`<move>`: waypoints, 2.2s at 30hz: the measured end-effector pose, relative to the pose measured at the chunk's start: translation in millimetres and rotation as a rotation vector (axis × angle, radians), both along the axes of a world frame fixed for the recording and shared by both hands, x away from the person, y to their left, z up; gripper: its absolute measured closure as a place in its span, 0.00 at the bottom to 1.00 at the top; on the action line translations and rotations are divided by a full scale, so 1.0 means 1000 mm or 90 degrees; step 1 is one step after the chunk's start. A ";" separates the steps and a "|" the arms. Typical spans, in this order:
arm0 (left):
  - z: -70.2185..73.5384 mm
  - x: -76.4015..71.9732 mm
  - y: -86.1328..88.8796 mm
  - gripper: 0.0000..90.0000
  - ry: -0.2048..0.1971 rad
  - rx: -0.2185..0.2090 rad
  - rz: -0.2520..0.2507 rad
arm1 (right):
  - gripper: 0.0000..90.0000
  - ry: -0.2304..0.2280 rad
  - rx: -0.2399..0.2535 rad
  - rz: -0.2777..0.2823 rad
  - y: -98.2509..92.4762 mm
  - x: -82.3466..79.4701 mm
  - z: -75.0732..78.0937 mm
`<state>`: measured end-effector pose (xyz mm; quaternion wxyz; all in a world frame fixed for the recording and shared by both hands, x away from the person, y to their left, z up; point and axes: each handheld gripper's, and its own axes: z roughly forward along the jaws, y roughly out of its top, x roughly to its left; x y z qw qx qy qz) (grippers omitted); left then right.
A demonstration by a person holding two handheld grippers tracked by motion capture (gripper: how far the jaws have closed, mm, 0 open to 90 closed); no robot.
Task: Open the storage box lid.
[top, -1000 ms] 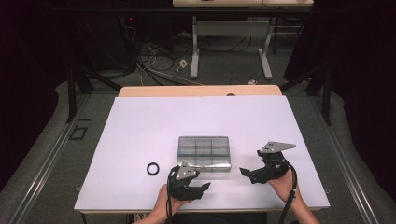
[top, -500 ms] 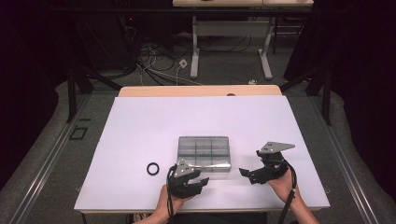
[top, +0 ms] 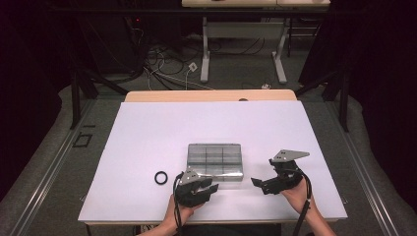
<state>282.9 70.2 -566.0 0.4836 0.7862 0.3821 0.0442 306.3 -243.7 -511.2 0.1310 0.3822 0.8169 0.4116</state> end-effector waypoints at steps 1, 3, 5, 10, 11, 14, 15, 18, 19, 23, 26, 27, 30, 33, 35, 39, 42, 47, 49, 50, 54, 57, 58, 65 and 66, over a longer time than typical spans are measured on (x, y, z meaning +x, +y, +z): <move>0.000 0.001 0.000 0.72 -0.004 0.000 -0.004 | 0.00 0.000 0.000 0.000 0.000 0.000 0.000; -0.001 0.000 0.000 0.72 -0.005 -0.008 0.004 | 0.00 0.000 0.000 0.000 0.000 0.000 0.000; -0.002 0.001 0.000 0.74 -0.011 -0.011 0.007 | 0.00 -0.002 0.001 0.003 0.000 0.000 -0.001; 0.000 0.001 0.001 0.78 -0.004 -0.007 0.003 | 0.00 0.004 -0.002 0.005 0.001 0.000 -0.001; 0.000 0.001 0.001 0.78 -0.002 -0.008 0.005 | 0.00 -0.001 -0.003 0.007 0.001 0.001 -0.001; -0.001 0.002 0.001 0.79 -0.008 -0.020 0.007 | 0.00 0.009 -0.017 0.008 0.001 0.000 0.000; -0.001 0.002 0.001 0.79 -0.004 -0.018 0.006 | 0.00 0.006 -0.008 0.010 0.002 0.001 -0.001; 0.000 0.002 0.002 0.79 0.002 -0.014 0.007 | 0.00 0.000 -0.006 0.010 0.002 0.001 -0.002; -0.001 0.002 0.002 0.80 -0.001 -0.022 0.012 | 0.00 0.001 -0.005 0.009 0.002 0.001 -0.002; -0.001 0.003 0.003 0.82 0.005 -0.027 0.013 | 0.00 0.003 -0.005 0.008 0.003 0.000 -0.002; 0.000 0.003 0.005 0.84 0.008 -0.022 0.012 | 0.00 0.004 -0.005 0.009 0.003 0.000 -0.002; -0.001 0.003 0.005 0.85 0.008 -0.025 0.014 | 0.00 0.001 -0.003 0.009 0.004 0.000 -0.002; -0.001 0.004 0.005 0.87 0.010 -0.027 0.015 | 0.00 0.003 -0.002 0.009 0.004 0.000 -0.002; -0.001 0.004 0.006 0.88 0.011 -0.027 0.017 | 0.00 0.006 0.000 0.009 0.005 0.000 -0.002; -0.002 0.004 0.006 0.89 0.005 -0.033 0.025 | 0.00 0.003 -0.002 0.011 0.005 0.000 -0.002; -0.001 0.004 0.008 0.92 0.012 -0.032 0.023 | 0.00 0.001 -0.004 0.013 0.005 0.001 -0.003; -0.002 0.005 0.008 0.95 0.014 -0.035 0.027 | 0.00 0.001 -0.004 0.012 0.005 0.001 -0.002; -0.002 0.006 0.009 0.97 0.014 -0.036 0.026 | 0.00 0.000 -0.004 0.013 0.006 0.000 -0.002; -0.002 0.006 0.010 0.97 0.014 -0.038 0.026 | 0.00 0.001 -0.005 0.014 0.006 0.000 -0.002; -0.003 0.005 0.008 0.97 0.011 -0.047 0.039 | 0.00 0.000 -0.004 0.014 0.006 0.000 -0.002; -0.003 0.005 0.008 0.97 0.010 -0.047 0.038 | 0.00 0.002 -0.006 0.014 0.005 0.000 -0.002; -0.003 0.005 0.008 0.97 0.011 -0.050 0.037 | 0.00 0.001 -0.007 0.015 0.005 0.000 -0.002; -0.003 0.006 0.009 0.97 0.008 -0.047 0.032 | 0.00 0.001 -0.007 0.015 0.005 0.000 -0.002; -0.002 0.006 0.011 0.97 0.012 -0.048 0.024 | 0.00 -0.001 -0.004 0.011 0.005 0.000 -0.002; -0.002 0.006 0.010 0.97 0.016 -0.049 0.027 | 0.00 -0.001 -0.003 0.011 0.005 0.000 -0.002</move>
